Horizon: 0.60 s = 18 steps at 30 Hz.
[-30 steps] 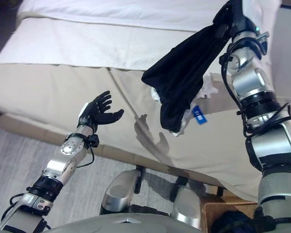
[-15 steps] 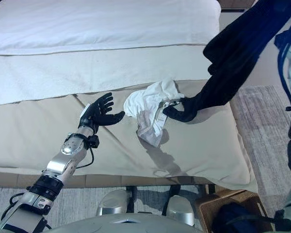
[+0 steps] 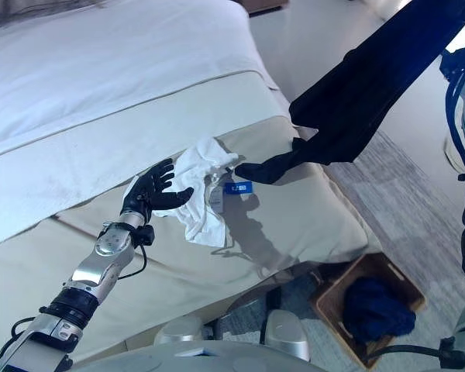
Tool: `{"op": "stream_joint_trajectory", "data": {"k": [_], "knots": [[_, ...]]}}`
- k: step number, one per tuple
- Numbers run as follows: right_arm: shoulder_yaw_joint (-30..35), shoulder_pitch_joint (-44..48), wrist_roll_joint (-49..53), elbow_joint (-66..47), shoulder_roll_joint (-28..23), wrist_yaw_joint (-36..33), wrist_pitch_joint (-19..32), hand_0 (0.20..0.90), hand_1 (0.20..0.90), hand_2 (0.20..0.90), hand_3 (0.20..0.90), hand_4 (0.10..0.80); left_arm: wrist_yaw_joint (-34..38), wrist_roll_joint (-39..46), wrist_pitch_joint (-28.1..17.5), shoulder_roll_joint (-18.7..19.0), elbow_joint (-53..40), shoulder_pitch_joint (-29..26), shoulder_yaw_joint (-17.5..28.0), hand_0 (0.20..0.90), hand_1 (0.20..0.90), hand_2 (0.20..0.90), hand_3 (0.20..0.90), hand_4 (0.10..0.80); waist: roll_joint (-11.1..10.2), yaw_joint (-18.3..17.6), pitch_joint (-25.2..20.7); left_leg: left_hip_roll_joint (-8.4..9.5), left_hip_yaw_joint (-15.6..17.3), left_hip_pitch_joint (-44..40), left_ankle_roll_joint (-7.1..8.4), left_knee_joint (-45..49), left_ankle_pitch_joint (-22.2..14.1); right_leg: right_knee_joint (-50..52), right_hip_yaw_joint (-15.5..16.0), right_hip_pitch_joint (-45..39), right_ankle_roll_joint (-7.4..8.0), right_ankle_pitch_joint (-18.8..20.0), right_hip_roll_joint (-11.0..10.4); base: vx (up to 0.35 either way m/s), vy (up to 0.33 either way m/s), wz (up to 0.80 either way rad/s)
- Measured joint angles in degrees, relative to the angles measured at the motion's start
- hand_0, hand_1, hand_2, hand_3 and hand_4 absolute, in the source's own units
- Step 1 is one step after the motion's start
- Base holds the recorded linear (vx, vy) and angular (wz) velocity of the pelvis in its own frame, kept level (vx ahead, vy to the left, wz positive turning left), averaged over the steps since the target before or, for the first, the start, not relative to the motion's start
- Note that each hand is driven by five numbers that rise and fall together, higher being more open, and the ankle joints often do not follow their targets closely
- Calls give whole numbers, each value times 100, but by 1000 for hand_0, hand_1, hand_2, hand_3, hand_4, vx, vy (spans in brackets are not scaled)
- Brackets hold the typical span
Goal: Pick up the clothes from the bed and place them into the basket
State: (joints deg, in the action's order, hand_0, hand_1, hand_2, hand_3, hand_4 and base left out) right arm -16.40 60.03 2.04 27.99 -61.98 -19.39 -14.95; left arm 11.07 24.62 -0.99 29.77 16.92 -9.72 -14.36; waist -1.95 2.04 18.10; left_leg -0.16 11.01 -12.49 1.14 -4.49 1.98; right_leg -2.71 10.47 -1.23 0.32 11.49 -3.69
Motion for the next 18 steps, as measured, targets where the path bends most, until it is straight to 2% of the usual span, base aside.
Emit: {"op": "stream_joint_trajectory", "data": {"k": [1,2,8,11,18], "knots": [[4,0,89,125,-1,-18,3,300,300,300,200,100,11,0,0,6,-2,-20,81,900,900,900,900,800,1,-4,-1,-40,109,-6,-1,19,-14,19,167,48,-80,71,46,-103,-113,-63],[35,-1,178,285,-1,-31,4,300,300,300,200,100,47,0,-1,7,-4,-56,156,900,900,900,900,800,-28,-17,-25,-49,168,-19,-7,12,-32,7,285,68,-80,70,44,-47,-91,-45],[212,-24,476,911,-24,-150,21,300,300,300,200,100,302,10,-5,-140,-4,-187,180,900,900,900,900,800,-104,-4,-112,30,300,-4,17,-19,-96,-253,98,63,3,6,33,18,-62,-22],[207,-23,476,1182,-176,-164,18,300,300,300,200,100,236,8,-5,-259,-4,-180,143,900,900,900,900,800,-103,-50,-112,30,292,15,-30,-54,-160,-254,-29,93,210,-158,43,42,-24,-2],[206,-23,483,1401,-448,-362,-5,300,300,300,200,100,210,8,-5,-250,-2,-12,115,900,900,900,900,800,-49,-215,-147,16,298,30,-22,-59,-280,-289,-44,145,203,-304,30,20,0,-4]]}}
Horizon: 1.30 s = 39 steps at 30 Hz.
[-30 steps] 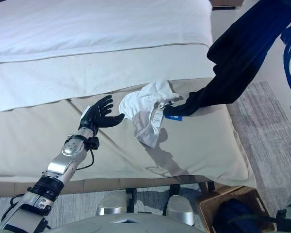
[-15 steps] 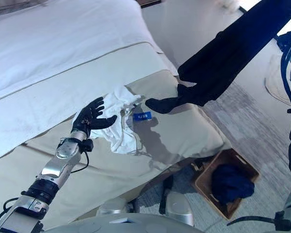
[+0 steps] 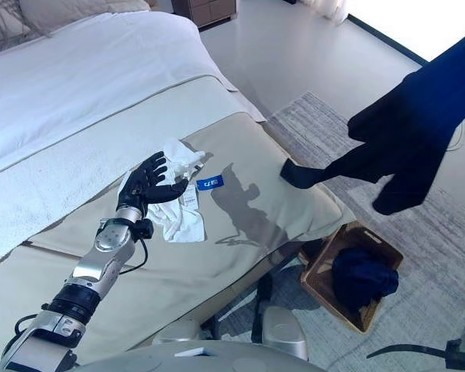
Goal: Pick up the clothes from the bed and place them into the basket
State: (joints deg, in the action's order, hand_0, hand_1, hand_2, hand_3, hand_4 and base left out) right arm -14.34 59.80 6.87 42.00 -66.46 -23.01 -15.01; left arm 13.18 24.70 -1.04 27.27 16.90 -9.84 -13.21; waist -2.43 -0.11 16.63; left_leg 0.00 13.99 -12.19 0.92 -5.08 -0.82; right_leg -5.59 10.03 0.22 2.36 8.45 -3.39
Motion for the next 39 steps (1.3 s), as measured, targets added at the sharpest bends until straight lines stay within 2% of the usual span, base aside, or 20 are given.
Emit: {"op": "stream_joint_trajectory", "data": {"k": [1,3,5,7,15,22,28,33,39], "knots": [[0,0,4,50,-91,-77,0,300,300,300,200,100,-3,0,0,0,0,77,0,900,900,900,900,800,57,-23,-78,-11,34,52,-13,-9,-11,-1,9,58,114,-84,-8,0,-4,-12],[0,-2,51,123,-216,-102,-7,300,300,300,200,100,-7,0,1,-9,0,146,-2,900,900,900,900,800,161,-25,-170,-68,88,87,-39,-28,-36,34,95,86,153,-111,9,-8,-10,-10],[2,-33,105,338,-292,-110,-30,300,300,300,200,100,0,0,0,-1,0,275,2,900,900,900,900,800,174,-32,-378,-43,84,82,-29,-6,-46,4,122,100,80,-53,-3,-6,-7,-3],[1,-151,110,347,-425,-109,-33,300,300,300,200,100,-7,0,2,-4,1,347,-3,900,900,900,900,800,231,-43,-515,-66,59,79,-30,-15,-46,5,114,89,76,-17,22,0,0,0],[1,-162,131,352,-553,-110,-34,300,300,300,200,100,-41,0,2,-7,1,347,-4,900,900,900,900,800,284,-143,-553,-52,138,-14,-31,-2,-48,30,-12,36,-16,51,55,-2,-6,-6],[9,-216,128,351,-606,-110,-30,300,300,300,200,100,-38,0,2,-7,1,347,-2,900,900,900,900,800,283,-142,-555,15,131,-15,-57,-1,-64,31,-12,34,-16,52,13,0,0,0],[635,-1027,111,207,-653,-110,-17,300,300,300,200,100,-22,-1,2,-3,2,355,19,900,900,900,900,800,280,-123,-563,30,124,-15,-78,0,-79,31,-12,34,-16,52,3,0,0,0],[1500,-2479,72,-476,-628,-84,-6,300,300,300,200,100,-40,-11,3,-8,4,377,46,900,900,900,900,800,285,-196,-565,21,131,-17,-83,1,-83,32,-28,40,-16,53,21,1,-3,-1],[2305,-3497,-43,-1088,-159,-79,3,300,300,300,200,100,-112,-204,-3,-100,544,436,190,900,900,900,900,800,291,-394,-569,19,227,-70,-127,0,-119,31,-159,41,-15,52,55,18,-19,-12]]}}
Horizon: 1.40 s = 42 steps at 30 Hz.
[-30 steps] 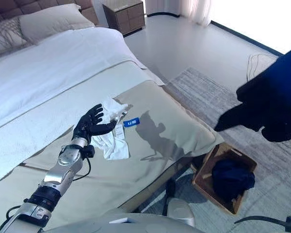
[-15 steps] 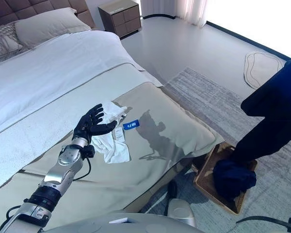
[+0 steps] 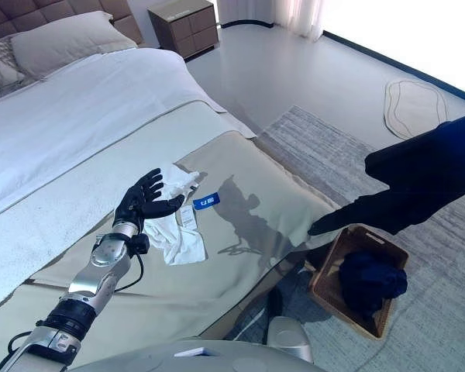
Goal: Pick up the clothes from the bed and place them into the basket
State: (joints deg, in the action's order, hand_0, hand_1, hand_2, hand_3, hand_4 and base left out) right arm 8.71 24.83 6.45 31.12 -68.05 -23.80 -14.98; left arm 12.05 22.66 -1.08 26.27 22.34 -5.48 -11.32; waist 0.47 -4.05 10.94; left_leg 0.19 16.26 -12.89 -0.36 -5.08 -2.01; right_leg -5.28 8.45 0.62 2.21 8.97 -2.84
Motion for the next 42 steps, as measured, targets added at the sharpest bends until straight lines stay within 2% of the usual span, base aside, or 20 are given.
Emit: {"op": "stream_joint_trajectory", "data": {"k": [4,6,9,18,25,36,42], "knots": [[26,-245,-13,-220,183,68,11,300,300,300,200,100,-14,-50,83,-139,923,31,70,900,900,900,900,800,8,-121,-6,-7,183,-68,30,-1,-58,-2,-166,17,30,-22,43,20,-30,-23],[26,-281,-51,-336,236,193,11,300,300,300,200,100,-6,-35,111,-369,1512,4,255,900,900,900,900,800,10,-257,-9,-3,208,-81,29,-1,-60,-9,-188,18,31,-23,45,28,-25,-7],[35,-463,-207,-562,240,323,11,300,300,300,200,100,-9,-51,235,-556,1813,8,272,900,900,900,900,800,6,-298,-41,-5,314,-74,30,-1,-67,-27,-294,75,32,-24,56,27,-26,-18],[39,-724,-341,-802,306,573,19,300,300,300,200,100,-23,-269,248,-703,1915,-9,273,900,900,900,900,800,1,-418,-82,-17,438,-96,40,-2,-84,0,-446,103,39,-13,143,18,-7,-8],[254,-1361,-366,-892,702,908,29,300,300,300,200,100,-159,-474,210,-703,1917,-9,273,900,900,900,900,800,2,-529,-87,-12,478,-115,40,-2,-100,0,-484,104,39,-13,151,5,-2,-3],[253,-1261,-355,-936,777,934,204,300,300,300,200,100,-270,-481,209,-703,1908,-4,224,900,900,900,900,800,1,-525,-87,-13,525,-128,41,-3,-105,-1,-516,106,40,-13,154,0,-1,-1],[13,-1185,-259,-930,778,1471,185,300,300,300,200,100,-435,-482,209,-704,1902,3,200,900,900,900,900,800,-5,-439,-91,-12,518,-114,41,0,-104,-1,-506,127,40,-13,153,-16,-5,0]]}}
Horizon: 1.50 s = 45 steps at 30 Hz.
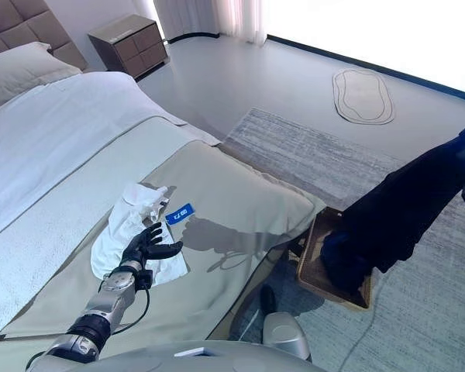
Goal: Pick up the clothes from the bed and place them into the basket
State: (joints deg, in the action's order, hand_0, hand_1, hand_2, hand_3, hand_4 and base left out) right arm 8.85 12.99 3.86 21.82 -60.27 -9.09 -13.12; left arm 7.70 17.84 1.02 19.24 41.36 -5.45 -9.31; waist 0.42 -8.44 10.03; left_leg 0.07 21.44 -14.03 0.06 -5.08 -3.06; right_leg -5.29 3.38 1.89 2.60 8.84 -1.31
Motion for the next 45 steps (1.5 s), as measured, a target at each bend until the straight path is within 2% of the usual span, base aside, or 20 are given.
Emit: {"op": "stream_joint_trajectory", "data": {"k": [4,6,13,18,33,39,45], "knots": [[-232,-3,-72,36,255,205,-16,300,300,300,200,100,-65,2,0,-1,-5,0,0,900,900,900,900,800,-19,46,-11,-4,-36,33,1,1,1,1,23,17,-4,4,4,-22,-3,4],[-329,-9,-105,102,712,217,-116,300,300,300,200,100,-67,7,0,-1,-15,0,1,900,900,900,900,800,-36,63,-21,-5,-45,37,0,1,1,1,29,17,-26,20,6,-18,-2,1],[-787,-175,-110,895,1720,216,-220,300,300,300,200,100,-1,9,2,2,-440,-2,-59,900,900,900,900,800,-48,180,-18,0,-47,41,0,1,1,1,41,17,-25,19,-7,-16,-2,0],[-976,-280,-109,1361,2104,195,-221,300,300,300,200,100,16,11,3,7,-614,-7,-208,900,900,900,900,800,-47,192,-18,-7,-41,43,1,1,1,-1,46,21,-24,17,-10,0,0,0],[-980,-400,-227,2148,2134,-300,-215,300,300,300,200,100,54,21,7,37,-745,-7,-263,900,900,900,900,800,-24,162,-9,-44,39,85,3,-1,3,-29,70,77,-42,-11,-33,-7,-4,-1],[-951,-399,-223,2310,2134,-553,-203,300,300,300,200,100,50,24,8,103,-762,-6,-398,900,900,900,900,800,70,161,-2,-73,24,94,4,0,3,-29,94,76,-31,-18,-10,-1,-4,1],[-855,-392,-225,2279,2133,-629,-136,300,300,300,200,100,38,26,7,103,-888,-4,-440,900,900,900,900,800,253,160,7,-75,5,121,4,-1,3,-29,95,89,-9,-3,-6,0,0,0]]}}
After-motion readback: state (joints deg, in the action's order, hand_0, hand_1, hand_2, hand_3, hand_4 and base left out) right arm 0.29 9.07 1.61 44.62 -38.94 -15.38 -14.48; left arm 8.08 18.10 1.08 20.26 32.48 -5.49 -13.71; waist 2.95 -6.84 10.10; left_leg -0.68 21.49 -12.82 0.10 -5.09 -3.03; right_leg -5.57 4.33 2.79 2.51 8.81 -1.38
